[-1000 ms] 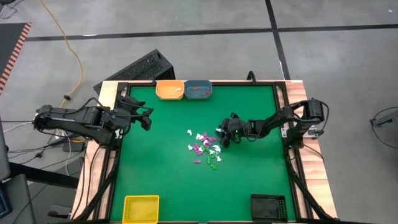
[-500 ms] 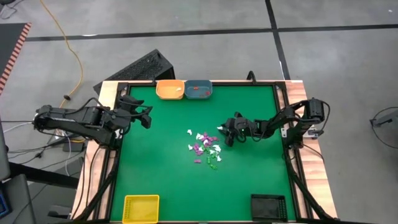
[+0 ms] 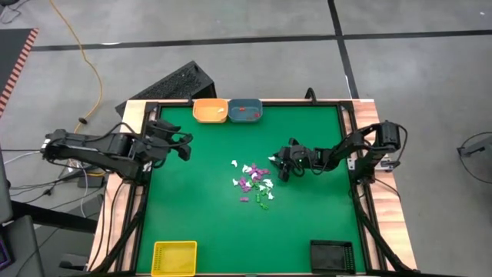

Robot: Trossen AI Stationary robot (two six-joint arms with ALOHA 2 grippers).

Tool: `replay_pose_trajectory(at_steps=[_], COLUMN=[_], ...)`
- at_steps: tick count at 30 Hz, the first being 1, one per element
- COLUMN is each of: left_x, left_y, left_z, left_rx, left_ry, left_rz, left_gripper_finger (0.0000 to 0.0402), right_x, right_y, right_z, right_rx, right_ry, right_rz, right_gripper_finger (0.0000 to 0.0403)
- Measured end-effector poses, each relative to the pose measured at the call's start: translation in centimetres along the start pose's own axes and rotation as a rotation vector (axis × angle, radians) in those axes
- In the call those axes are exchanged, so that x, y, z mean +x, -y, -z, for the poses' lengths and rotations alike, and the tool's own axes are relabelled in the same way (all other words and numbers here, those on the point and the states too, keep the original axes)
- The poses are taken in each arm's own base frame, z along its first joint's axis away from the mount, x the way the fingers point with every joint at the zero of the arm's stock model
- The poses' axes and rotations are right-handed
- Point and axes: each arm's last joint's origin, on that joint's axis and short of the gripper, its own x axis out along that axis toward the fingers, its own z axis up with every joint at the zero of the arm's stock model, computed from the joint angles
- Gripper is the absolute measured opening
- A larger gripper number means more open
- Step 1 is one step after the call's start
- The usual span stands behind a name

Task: Sort Halloween decoration
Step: Put the white ghost into the orange bin

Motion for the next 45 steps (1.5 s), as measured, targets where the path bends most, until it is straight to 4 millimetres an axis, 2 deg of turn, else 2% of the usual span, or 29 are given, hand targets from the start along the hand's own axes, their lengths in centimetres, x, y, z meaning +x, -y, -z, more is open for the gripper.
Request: replay_pose_trajectory(at_steps=[5,10,20,27,34,45], left_x=[0.0,0.0,0.0,0.0,0.0,0.0], left_y=[0.0,0.0,0.0,0.0,0.0,0.0], left_z=[-0.1,-0.1,-0.1,-0.1,-0.1,-0.1], left_rx=[-0.017,-0.017,-0.017,-0.017,-0.018,-0.018], left_ry=[0.005,0.006,0.010,0.010,0.014,0.016], left_rz=[0.002,0.002,-0.003,-0.003,-0.007,-0.010], left_gripper_finger=[0.0231,0.0231,0.0231,0.0231,0.0231,0.0231], right_x=[1.1,1.8,1.9,1.9,2.3,3.8], right_y=[-0.5,-0.8,-0.8,-0.9,-1.2,-0.6], right_z=[0.5,0.4,0.3,0.1,-1.4,-5.4], right_rx=[-0.015,-0.013,0.043,0.101,0.123,0.130], right_ry=[-0.043,-0.047,-0.042,-0.018,0.064,0.147], right_rz=[-0.004,0.001,0.017,0.016,0.003,0.020], right_gripper_finger=[0.0166,0.0148,0.0095,0.0083,0.0082,0.0082])
